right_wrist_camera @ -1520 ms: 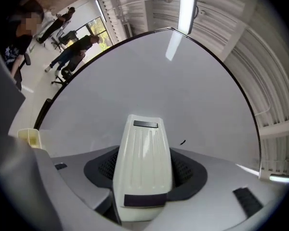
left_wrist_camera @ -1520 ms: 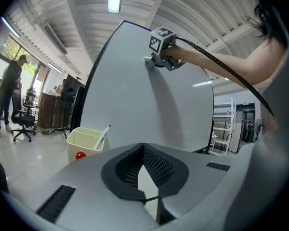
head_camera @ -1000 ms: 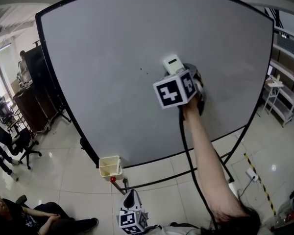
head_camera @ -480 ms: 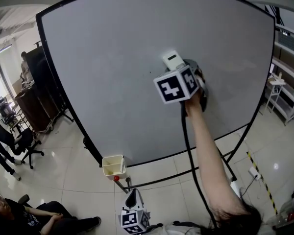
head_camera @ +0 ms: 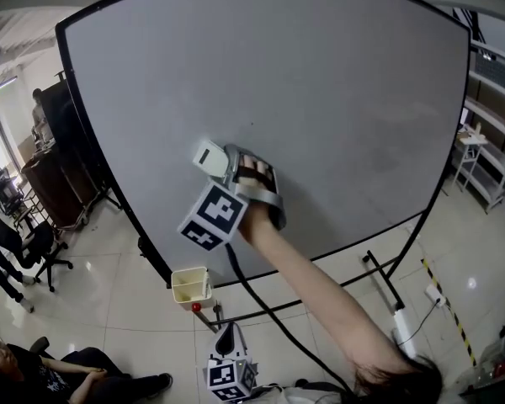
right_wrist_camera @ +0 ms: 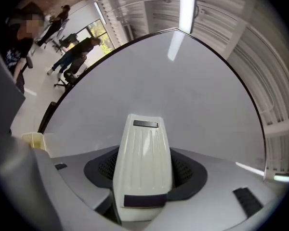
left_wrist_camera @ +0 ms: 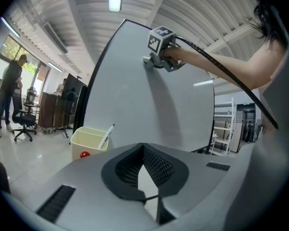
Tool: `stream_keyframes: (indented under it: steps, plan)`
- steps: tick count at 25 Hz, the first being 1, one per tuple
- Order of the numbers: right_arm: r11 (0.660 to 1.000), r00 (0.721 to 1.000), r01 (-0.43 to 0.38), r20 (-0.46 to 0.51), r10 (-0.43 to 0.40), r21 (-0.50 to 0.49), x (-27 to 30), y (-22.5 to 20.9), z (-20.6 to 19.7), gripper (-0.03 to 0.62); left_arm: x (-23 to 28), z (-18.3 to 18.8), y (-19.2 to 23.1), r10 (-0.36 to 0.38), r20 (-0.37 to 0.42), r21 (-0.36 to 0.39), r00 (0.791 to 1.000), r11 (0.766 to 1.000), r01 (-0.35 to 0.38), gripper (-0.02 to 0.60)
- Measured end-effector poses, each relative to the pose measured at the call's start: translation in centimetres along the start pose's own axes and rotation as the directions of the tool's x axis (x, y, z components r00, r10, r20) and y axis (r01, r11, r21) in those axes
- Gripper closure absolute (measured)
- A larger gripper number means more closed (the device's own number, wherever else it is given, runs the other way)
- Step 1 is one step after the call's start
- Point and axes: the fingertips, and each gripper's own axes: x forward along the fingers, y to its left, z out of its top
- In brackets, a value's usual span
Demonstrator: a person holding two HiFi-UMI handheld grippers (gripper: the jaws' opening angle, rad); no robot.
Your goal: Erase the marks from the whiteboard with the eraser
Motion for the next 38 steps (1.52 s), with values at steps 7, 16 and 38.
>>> stream_keyframes:
  steps: [7,16,38]
  plan:
    - [0.925,0.983,0.177,-0.115,-0.147,0.337,-0.7,-15.9,-9.9,0.310,-0.5,-0.6,0.9,0.021,-0.014,0.004,1.000,1.000,-0.021,0.594]
    - [0.937,0.991,0.124,-0.094,-0.098,0.327,-0.2,-9.6,-7.3,0.312,-0.7,-0.7,2.4,0.052,-0.024,0.001,0.998,0.999,-0.052,0.594]
    - [0.953,0.984,0.040,-0.177,0.015,0.300,0.5,-2.6,-11.9,0.316,-1.1,-0.4,4.0,0.101,-0.019,-0.015,0.995,0.995,-0.101,0.594]
